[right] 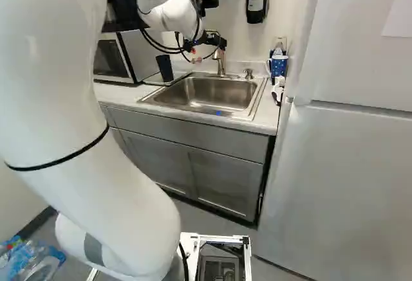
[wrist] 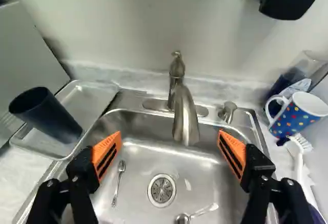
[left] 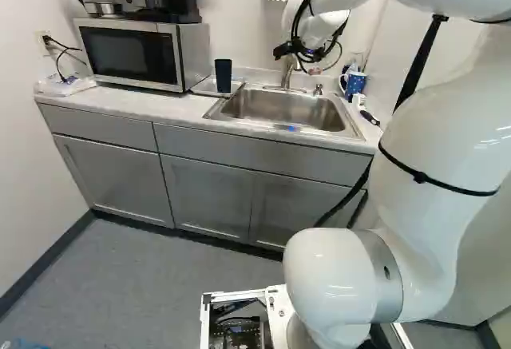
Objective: Rinse the cup and place it in the tray
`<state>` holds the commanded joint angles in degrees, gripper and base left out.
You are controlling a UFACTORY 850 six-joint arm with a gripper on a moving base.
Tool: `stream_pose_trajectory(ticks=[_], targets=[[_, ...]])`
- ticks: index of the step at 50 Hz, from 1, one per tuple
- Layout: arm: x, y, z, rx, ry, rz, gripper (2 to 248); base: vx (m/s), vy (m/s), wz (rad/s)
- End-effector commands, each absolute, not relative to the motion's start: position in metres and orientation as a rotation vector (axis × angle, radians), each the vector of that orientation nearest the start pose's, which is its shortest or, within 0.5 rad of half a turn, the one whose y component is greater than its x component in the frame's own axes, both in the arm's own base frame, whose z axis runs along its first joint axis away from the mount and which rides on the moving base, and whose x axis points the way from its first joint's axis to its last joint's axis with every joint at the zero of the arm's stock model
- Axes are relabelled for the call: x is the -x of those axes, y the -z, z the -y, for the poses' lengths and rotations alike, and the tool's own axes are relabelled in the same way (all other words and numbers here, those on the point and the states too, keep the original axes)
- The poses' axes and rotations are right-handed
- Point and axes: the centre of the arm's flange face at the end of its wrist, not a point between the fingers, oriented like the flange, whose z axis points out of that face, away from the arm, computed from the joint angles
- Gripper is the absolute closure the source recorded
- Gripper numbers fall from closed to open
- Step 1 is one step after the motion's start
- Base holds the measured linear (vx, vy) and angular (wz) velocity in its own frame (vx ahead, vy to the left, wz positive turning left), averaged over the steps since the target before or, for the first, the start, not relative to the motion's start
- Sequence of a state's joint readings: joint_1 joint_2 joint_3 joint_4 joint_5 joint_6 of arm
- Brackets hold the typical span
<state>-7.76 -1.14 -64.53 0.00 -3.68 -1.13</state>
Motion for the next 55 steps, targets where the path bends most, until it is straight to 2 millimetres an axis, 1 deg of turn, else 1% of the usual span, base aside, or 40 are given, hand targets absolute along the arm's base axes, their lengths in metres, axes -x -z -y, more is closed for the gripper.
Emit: stream_pose_trajectory(ticks=[21,29,34,55], targets=[[-0.48,-0.636,0.078,2.938,1.287,-0.21,3,0.0,0.0,0.0],[-0.465,-0.63,0.08,2.984,1.162,-0.224,3,0.0,0.0,0.0],[-0.461,-0.627,0.079,3.008,1.085,-0.226,3,0.0,0.0,0.0],[-0.461,-0.627,0.079,3.008,1.085,-0.226,3,0.0,0.0,0.0]])
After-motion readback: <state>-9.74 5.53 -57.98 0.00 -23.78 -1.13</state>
